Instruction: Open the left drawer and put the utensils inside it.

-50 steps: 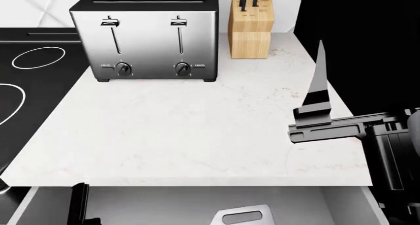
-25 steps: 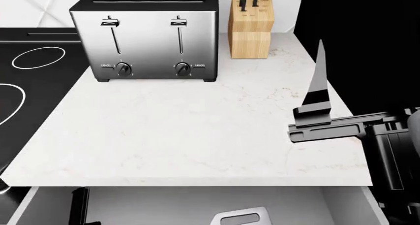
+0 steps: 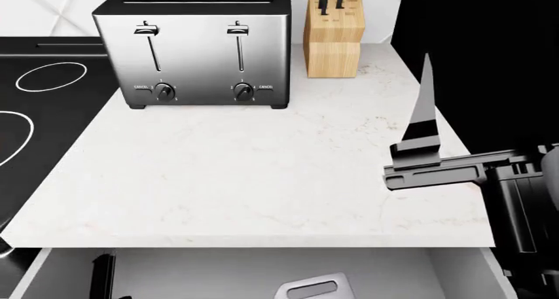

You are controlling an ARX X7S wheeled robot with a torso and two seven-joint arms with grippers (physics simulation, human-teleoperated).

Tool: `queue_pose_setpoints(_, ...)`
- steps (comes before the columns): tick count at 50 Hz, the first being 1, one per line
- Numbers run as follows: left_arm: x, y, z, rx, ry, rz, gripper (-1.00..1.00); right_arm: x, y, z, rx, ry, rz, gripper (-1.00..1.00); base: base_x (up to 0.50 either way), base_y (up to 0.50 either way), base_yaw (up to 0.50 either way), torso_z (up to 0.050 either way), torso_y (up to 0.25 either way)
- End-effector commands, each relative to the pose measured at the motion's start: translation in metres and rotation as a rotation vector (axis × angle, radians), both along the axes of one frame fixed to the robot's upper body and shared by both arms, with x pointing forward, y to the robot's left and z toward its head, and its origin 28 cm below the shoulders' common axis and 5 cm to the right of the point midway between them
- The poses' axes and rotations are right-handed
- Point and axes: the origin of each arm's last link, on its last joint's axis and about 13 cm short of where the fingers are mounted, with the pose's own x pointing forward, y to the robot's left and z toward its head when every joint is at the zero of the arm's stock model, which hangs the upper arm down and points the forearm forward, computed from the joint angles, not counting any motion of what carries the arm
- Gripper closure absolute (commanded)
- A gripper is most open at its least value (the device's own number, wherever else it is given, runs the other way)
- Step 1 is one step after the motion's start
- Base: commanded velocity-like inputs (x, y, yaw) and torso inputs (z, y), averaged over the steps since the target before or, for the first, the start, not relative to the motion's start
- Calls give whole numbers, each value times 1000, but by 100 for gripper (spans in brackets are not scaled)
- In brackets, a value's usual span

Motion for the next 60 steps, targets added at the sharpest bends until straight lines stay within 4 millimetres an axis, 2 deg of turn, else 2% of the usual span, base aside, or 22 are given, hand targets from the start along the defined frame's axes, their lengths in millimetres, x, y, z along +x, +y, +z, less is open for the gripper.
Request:
queue_pose_setpoints(1,1,0,1,-9,-6,18,100,0,0,-1,2,1,-1,-100,0,0,0,0,0)
queue_pose_setpoints(4,1,1,1,-7,-12,18,100,0,0,-1,1,1,-1,-100,0,0,0,0,0)
queue_pose_setpoints(5,1,1,1,-6,-14,18,-100,0,0,-1,1,1,0,-100,0,0,0,0,0)
queue_pose_setpoints(29,2,-1,5,-19,-49,10,-100,0,0,0,1,-1,0,-100,0,0,0,0,0)
queue_pose_setpoints(37,8,-9,27,-210,-169,-16,-100,-1,0,0,1,-3,-1,-100,0,0,0,0,0)
queue_pose_setpoints(60,10,-17,65,-478,-338,-35,-100,-1,1,3,-1,-8,5,-100,0,0,0,0,0)
